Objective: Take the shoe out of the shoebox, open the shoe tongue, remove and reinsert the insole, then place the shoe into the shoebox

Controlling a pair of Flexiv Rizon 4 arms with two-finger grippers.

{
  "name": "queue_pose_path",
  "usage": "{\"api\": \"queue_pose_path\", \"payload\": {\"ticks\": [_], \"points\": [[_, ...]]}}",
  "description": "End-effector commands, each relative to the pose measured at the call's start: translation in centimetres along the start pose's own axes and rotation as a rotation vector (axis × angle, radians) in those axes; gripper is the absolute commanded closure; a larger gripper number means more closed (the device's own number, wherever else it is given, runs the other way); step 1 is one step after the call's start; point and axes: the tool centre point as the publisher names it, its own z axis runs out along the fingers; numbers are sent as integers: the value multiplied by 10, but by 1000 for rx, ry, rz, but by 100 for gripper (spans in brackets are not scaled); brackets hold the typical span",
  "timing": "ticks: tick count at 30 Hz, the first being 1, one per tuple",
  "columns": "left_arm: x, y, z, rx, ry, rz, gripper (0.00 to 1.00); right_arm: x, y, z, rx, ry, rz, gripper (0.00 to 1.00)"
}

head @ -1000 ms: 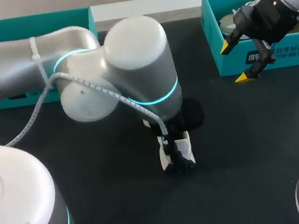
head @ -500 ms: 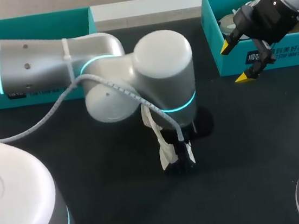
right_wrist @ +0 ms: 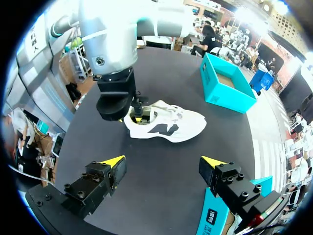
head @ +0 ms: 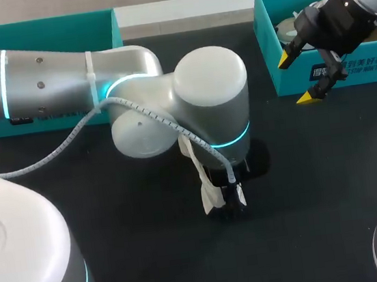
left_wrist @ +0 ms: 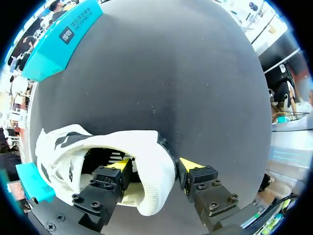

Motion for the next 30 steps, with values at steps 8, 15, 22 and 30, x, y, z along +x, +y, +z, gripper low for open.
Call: {"api": "queue_pose_path", "payload": {"ticks": [8,15,22,30], "points": [[0,2,-7,31,6,10,29,0,0,1,3,0,0,0],[1,4,0,15,20,9,28,0,0,1,3,0,0,0],[1,5,18,-18,35,-1,45,0,0,1,3,0,0,0],[7,8,16,-21,75,2,100,0,0,1,3,0,0,0]]}}
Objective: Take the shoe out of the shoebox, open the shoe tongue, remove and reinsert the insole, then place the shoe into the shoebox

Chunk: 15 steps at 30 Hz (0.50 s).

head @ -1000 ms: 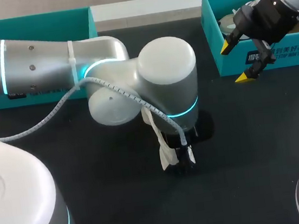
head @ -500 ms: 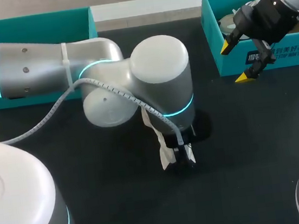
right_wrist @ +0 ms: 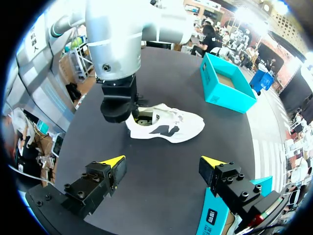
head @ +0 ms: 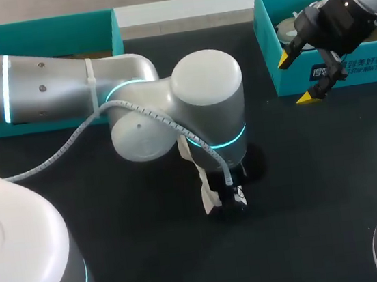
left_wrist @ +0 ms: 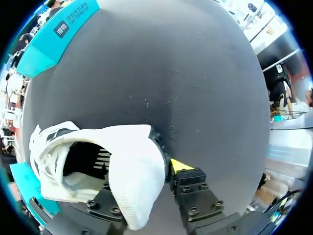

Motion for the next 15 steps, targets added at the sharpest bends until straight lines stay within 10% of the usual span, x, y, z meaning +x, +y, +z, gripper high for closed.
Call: {"api": "queue_pose_path", "payload": {"ticks": [1,15], "points": [[0,1,-2,2,40,10,100,0,0,1,3,0,0,0],[-8,32,-113,29,185,160,100,0,0,1,3,0,0,0]]}}
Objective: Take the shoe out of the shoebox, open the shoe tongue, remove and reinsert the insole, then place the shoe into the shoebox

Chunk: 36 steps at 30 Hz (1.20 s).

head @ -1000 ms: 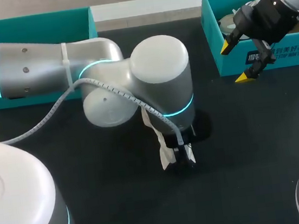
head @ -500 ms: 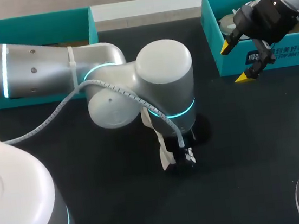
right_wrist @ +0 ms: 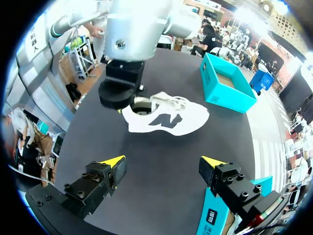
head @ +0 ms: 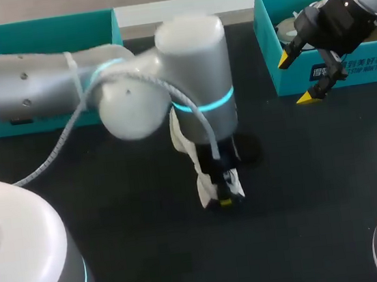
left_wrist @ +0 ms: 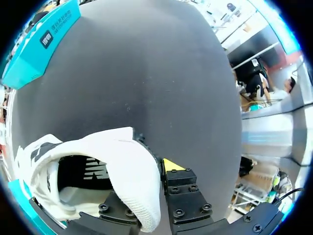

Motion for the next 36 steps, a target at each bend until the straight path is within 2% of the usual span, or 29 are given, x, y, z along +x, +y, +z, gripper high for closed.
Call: {"api": "queue_pose_path", "payload": {"ticks": [1,5,8,13,16,32,33,36], "points": [[-1,27,-78,4,-31,54,100,0,0,1,3,0,0,0],[-5,35,-122,-11,-73,123,100,0,0,1,3,0,0,0],[-8,37,-153,-9,-64,178,100,0,0,1,3,0,0,0],[-12,40,-190,-12,-25,223,100,0,0,1,3,0,0,0],[-11,38,-205,-5,-7,233,100,0,0,1,3,0,0,0],[-11,38,-205,-5,-7,233,100,0,0,1,3,0,0,0],[-15,47,-209,-5,30,253,100,0,0,1,3,0,0,0],[-32,75,-220,-11,27,266,100,0,0,1,3,0,0,0]]}}
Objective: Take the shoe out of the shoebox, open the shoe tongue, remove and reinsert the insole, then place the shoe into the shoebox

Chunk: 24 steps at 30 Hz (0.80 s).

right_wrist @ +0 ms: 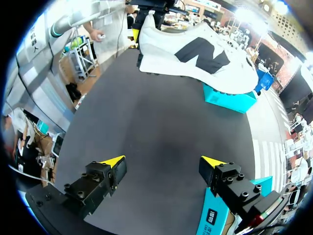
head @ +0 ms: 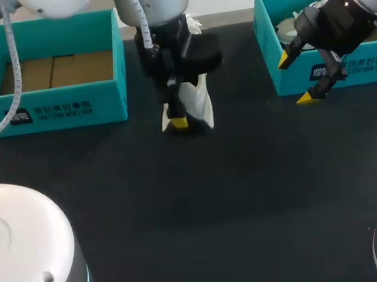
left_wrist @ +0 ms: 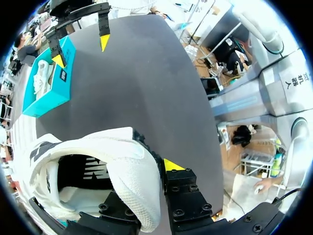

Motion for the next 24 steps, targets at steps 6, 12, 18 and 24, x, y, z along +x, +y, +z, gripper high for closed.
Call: {"api": "queue_pose_path", "payload": {"ticks": [6,12,18,24], "points": [[-27,92,-37,-3,26,91,100,0,0,1,3,0,1,0],[-37,149,-45,-7,43,147,100,0,0,1,3,0,1,0],[-50,215,-56,31,44,140,100,0,0,1,3,0,1,0],[-57,281,-72,49,40,117,100,0,0,1,3,0,1,0]]}}
